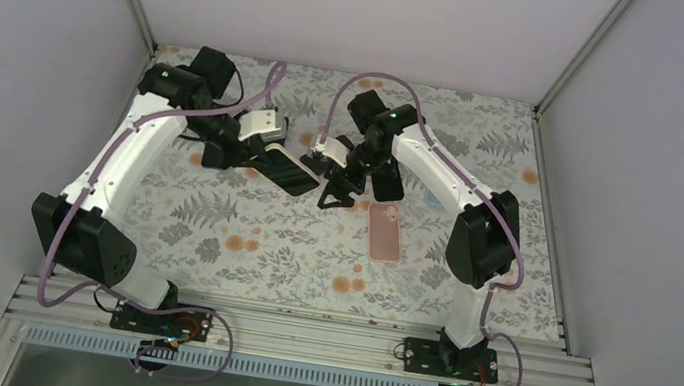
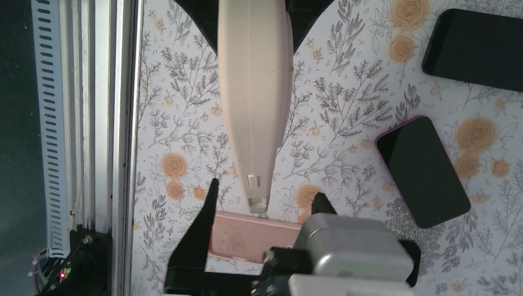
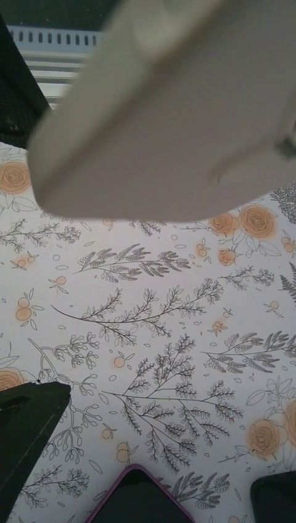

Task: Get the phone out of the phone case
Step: Remove the phone case from the phone.

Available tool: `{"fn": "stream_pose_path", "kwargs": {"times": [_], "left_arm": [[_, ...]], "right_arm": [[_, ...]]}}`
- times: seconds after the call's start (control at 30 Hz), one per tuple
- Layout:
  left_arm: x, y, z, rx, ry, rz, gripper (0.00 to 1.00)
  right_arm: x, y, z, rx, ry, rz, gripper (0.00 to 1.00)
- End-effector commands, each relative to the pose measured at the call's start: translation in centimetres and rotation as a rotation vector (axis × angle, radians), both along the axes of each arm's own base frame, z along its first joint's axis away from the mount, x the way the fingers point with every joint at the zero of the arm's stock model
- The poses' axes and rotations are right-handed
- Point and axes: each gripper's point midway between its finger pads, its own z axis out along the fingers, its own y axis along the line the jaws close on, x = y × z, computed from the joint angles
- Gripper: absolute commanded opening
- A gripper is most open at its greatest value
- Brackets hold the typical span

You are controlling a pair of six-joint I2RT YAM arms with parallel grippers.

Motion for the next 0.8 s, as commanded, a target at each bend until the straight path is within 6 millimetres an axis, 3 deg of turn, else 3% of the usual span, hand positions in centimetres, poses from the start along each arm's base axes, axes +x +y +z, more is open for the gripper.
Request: {"fn": "stream_pose_path", "kwargs": {"times": [0.0,0.17,0.47,0.77], "left_arm": [[-1.1,-0.8,1.7,-0.047,-0.068,-0.054,0.02],[-1.5,-1.4,2.3,-0.066,-0.072,-0.067,0.02],[-2.0,-2.7,1.7,-0.062,-0.024,-0.089,0.02],[-3.5,-3.5,2.9,-0.096,-0.046,-0.130,0.02]], "right_arm": [[-0.1,0.7,0.3,0.029,0.007,0.050,0.91],[0.4,0.4,0.1,0.041,-0.009,0.057,0.91],[1.4,0.2,-0.5,0.040,-0.001,0.047,0.86],[3.1,-1.5,-0.9,0.039,0.004,0.042,0.83]]}}
